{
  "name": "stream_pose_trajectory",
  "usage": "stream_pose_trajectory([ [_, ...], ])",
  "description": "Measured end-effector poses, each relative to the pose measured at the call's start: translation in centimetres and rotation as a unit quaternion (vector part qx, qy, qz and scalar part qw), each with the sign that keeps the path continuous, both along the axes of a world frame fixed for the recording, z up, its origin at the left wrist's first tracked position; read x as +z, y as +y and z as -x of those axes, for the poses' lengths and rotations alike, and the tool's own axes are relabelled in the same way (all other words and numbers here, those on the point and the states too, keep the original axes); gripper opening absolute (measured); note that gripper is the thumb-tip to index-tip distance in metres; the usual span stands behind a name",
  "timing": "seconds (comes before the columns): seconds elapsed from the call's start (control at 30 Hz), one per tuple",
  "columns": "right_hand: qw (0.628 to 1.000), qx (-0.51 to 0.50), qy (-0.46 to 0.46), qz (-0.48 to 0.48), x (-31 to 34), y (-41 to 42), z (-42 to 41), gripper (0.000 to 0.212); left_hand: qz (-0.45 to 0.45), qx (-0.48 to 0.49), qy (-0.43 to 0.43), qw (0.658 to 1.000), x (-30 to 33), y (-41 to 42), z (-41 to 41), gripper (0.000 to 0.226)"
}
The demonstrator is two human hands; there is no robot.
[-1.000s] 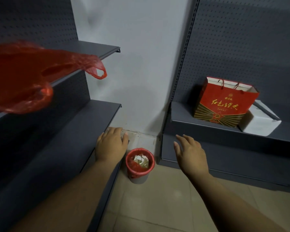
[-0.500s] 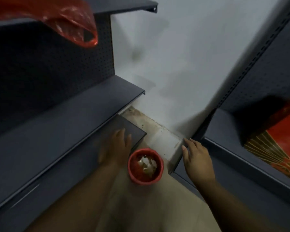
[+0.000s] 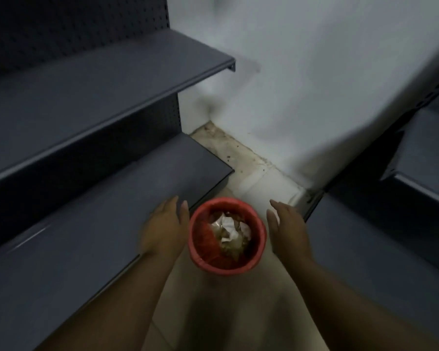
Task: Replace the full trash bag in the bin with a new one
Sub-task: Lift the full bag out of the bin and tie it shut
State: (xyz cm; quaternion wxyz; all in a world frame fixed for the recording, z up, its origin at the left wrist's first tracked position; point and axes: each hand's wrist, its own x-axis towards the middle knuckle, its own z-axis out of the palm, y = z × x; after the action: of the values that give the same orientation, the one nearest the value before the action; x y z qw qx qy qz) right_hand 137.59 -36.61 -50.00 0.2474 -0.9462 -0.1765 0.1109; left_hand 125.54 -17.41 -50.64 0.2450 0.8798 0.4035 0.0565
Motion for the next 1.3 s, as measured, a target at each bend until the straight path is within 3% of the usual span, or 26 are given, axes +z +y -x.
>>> stream_pose_trajectory([
  [0.1, 1.0, -0.022, 0.005, -0.02, -6.9, 0.6, -1.4, 0.041, 0.003, 0.01, -0.025, 1.0, -7.2, 1.0, -0.3, 0.061],
  [0.27, 0.992, -0.089, 0.034, -0.084, -16.0, 0.9, -3.6, 0.044, 0.055, 0.033, -0.042, 0.997, -17.4, 2.3, -0.7, 0.045],
  [0.33, 0.986, -0.123, 0.051, -0.1, -19.0, 0.9, -4.7, 0.046, 0.077, 0.04, -0.05, 0.995, -20.2, 2.4, -0.9, 0.055],
  [0.43, 0.978, -0.149, 0.078, -0.119, -22.2, 1.0, -6.2, 0.047, 0.149, 0.086, -0.087, 0.981, -22.8, 2.0, -1.5, 0.046],
  [0.6, 0.925, -0.218, 0.205, -0.234, -24.6, 0.0, -6.0, 0.05, 0.269, 0.133, -0.143, 0.943, -26.7, 1.6, -1.4, 0.065],
  [0.67, 0.897, -0.249, 0.258, -0.257, -25.5, -1.0, -5.5, 0.054, 0.348, 0.154, -0.149, 0.913, -27.4, 1.2, -1.1, 0.079],
  [0.73, 0.877, -0.267, 0.292, -0.273, -26.0, -1.8, -4.9, 0.051, 0.418, 0.181, -0.142, 0.879, -27.7, 0.9, -1.0, 0.072],
  [0.83, 0.875, -0.255, 0.302, -0.28, -26.0, -2.4, -4.6, 0.043, 0.465, 0.172, -0.118, 0.86, -27.3, 0.7, -1.2, 0.063],
  [1.07, 0.887, -0.206, 0.307, -0.276, -24.6, -3.5, -5.4, 0.012, 0.499, 0.16, -0.121, 0.843, -26.5, 0.6, -0.9, 0.036],
  [1.13, 0.891, -0.203, 0.295, -0.28, -24.4, -3.6, -5.5, 0.016, 0.5, 0.166, -0.121, 0.841, -26.3, 0.6, -0.6, 0.033],
  [1.3, 0.918, -0.195, 0.241, -0.247, -23.6, -3.3, -5.4, 0.034, 0.444, 0.113, -0.079, 0.885, -24.8, 0.2, 0.4, 0.038],
])
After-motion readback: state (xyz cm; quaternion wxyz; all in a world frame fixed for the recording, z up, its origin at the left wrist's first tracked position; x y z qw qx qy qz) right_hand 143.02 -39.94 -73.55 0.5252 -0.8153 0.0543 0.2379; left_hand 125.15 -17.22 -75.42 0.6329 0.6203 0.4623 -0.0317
